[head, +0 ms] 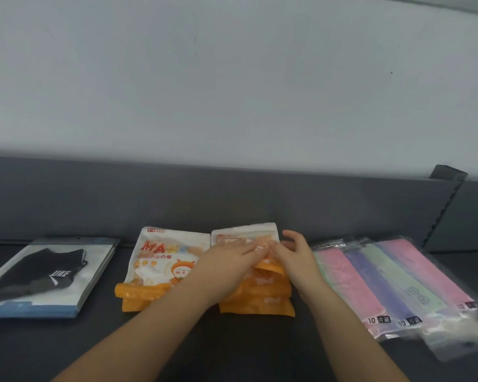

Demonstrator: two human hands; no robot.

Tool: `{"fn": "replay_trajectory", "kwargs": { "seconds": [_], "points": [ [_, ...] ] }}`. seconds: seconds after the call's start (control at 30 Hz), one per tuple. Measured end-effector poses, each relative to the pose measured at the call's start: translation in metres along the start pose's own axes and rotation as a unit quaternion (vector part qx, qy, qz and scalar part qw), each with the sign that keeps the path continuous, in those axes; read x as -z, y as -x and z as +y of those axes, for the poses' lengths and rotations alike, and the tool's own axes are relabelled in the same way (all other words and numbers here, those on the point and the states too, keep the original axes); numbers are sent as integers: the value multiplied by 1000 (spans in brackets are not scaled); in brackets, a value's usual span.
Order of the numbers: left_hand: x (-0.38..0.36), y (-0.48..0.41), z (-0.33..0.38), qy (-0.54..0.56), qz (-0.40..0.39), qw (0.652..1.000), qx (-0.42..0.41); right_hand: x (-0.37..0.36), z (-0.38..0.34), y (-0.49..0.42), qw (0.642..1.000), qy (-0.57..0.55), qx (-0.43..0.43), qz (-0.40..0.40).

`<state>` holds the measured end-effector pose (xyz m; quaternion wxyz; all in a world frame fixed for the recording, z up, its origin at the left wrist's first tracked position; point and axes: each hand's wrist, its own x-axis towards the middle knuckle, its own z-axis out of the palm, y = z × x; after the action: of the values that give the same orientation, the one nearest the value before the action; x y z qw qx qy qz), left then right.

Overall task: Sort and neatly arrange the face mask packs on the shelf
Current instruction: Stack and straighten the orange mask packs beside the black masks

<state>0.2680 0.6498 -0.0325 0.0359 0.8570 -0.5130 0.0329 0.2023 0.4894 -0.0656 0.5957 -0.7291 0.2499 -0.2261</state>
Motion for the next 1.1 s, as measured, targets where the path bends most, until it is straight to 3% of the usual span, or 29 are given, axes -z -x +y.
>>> {"fn": "replay_trajectory", "kwargs": {
  "seconds": [0.13,0.27,0.6,0.67,0.73,0.83,0.9,0.97,1.03,1.07,1.1],
  "points": [
    [10,18,-15,-74,129,986,-75,-10,-14,5,997,-46,55,-14],
    [7,30,-45,-100,175,978,-55,-30,-28,8,994,-16,89,-65],
    [-39,73,-103,-92,127,987,29,-62,-7,3,977,181,89,-72],
    [-40,77,-103,-23,100,993,54,-70,-8,4,966,221,115,-73],
    [-36,84,-108,120,92,986,74,-79,-10,7,950,264,143,-83],
    [-27,91,-118,306,213,915,157,-89,-16,15,930,298,170,-133],
    [-22,91,-128,366,248,848,292,-94,-18,19,910,323,185,-180],
    [-17,89,-136,476,161,765,403,-99,-17,22,885,362,193,-218],
    [-14,86,-139,615,71,664,419,-101,-13,22,870,391,180,-242],
    [-15,86,-140,651,56,640,406,-102,-12,22,864,400,174,-250],
    [-16,84,-142,658,54,638,396,-102,-11,23,861,406,170,-256]
  ]
}}
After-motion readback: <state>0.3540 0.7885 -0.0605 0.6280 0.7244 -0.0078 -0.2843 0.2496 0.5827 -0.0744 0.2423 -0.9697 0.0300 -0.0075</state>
